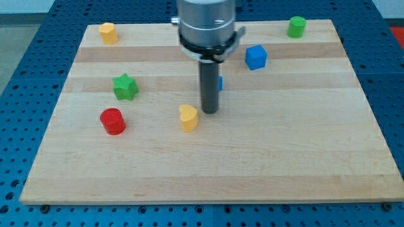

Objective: Push the yellow heart diagonally to the blue blocks

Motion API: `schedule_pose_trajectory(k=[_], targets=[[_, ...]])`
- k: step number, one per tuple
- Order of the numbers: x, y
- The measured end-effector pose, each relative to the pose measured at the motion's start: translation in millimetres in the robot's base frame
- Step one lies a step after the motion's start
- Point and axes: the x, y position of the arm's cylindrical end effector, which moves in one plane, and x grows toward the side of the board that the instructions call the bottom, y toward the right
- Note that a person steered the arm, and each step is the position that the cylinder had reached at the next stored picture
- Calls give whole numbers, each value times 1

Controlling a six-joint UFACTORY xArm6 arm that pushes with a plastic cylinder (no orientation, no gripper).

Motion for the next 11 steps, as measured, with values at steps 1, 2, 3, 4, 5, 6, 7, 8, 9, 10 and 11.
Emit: schedule_pose_trajectory(k=[1, 2, 3, 4, 5, 6, 7, 8, 9, 10, 11], targets=[[18, 12], [43, -20], [48, -29], [48, -29], [39, -29], [33, -43], [33, -76], [33, -98], [33, -94], [33, -63], [32, -63]])
